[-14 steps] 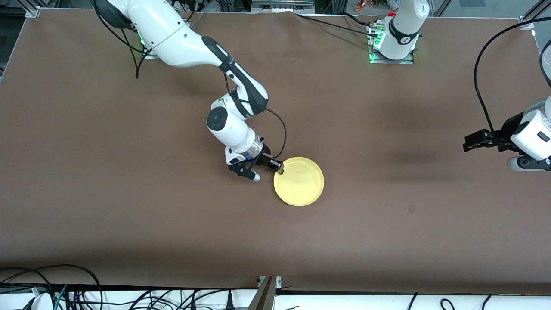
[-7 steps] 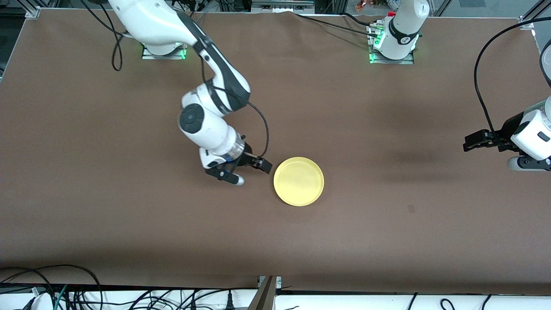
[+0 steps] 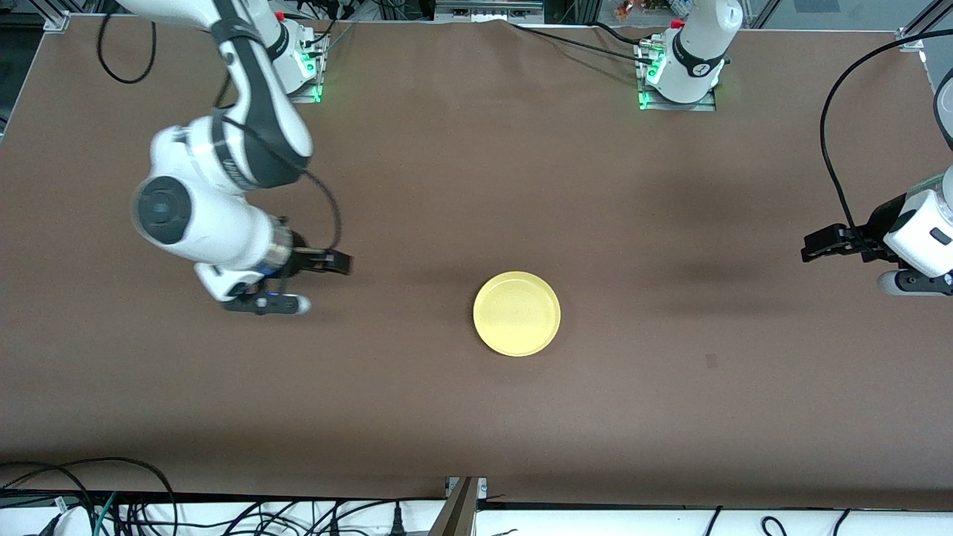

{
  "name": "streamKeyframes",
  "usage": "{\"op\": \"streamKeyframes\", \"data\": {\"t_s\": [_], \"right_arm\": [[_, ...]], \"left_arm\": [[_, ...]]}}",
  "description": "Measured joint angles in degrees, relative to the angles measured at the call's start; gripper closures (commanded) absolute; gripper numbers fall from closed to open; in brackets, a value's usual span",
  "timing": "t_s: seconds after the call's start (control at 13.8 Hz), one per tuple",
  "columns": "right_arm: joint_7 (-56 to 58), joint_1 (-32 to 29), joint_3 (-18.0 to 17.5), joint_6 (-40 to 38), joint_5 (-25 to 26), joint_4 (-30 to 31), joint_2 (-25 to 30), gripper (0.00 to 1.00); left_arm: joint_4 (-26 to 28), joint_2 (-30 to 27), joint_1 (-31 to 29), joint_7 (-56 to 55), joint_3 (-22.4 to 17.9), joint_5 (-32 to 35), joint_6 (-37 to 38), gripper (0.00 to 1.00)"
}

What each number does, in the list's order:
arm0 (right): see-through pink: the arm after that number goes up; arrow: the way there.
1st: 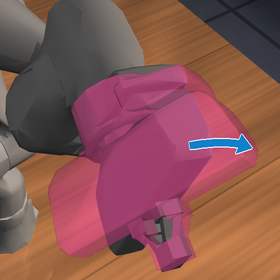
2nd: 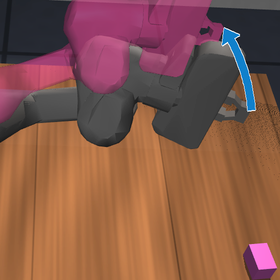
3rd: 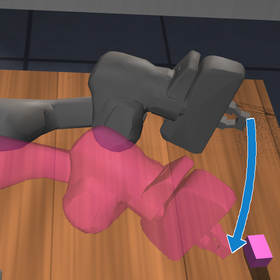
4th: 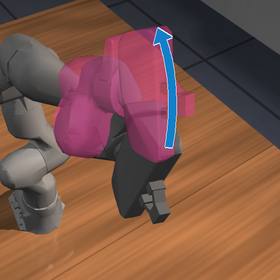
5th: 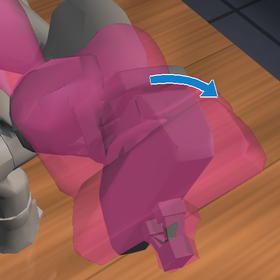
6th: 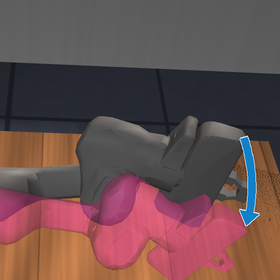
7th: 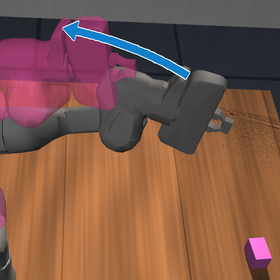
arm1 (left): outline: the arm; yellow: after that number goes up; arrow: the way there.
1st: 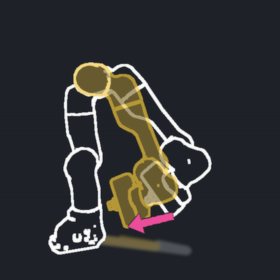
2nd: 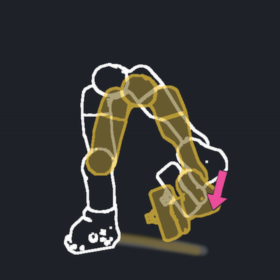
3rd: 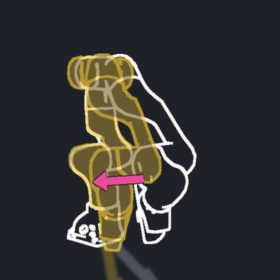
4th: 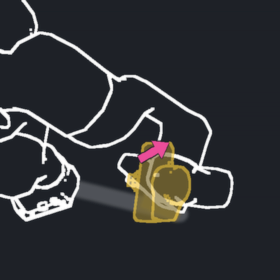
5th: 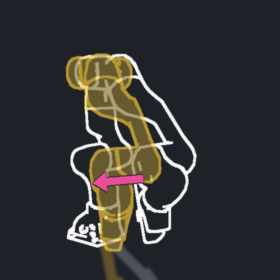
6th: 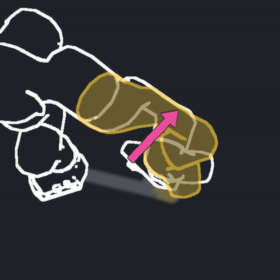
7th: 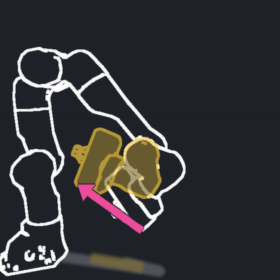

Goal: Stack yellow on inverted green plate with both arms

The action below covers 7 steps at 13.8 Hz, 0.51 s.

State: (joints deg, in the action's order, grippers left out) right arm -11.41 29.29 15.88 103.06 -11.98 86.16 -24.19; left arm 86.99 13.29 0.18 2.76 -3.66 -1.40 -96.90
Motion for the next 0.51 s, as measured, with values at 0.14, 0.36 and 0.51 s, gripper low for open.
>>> {"op": "streamKeyframes", "data": {"t_s": [0.14,0.36,0.51], "right_arm": [[4.11,-0.09,1.48,-4.24,7.40,-0.47,2.93,0.00],[4.78,0.32,1.45,-10.20,12.44,-1.16,7.53,0.00],[4.59,0.34,2.16,-11.78,13.12,-1.27,10.35,0.00]], "left_arm": [[0.00,0.00,0.00,0.00,0.00,0.00,0.00,0.00],[0.00,0.00,-0.01,0.00,0.00,0.00,0.00,0.00],[0.00,0.01,-0.01,0.00,0.00,0.00,0.00,0.00]]}}
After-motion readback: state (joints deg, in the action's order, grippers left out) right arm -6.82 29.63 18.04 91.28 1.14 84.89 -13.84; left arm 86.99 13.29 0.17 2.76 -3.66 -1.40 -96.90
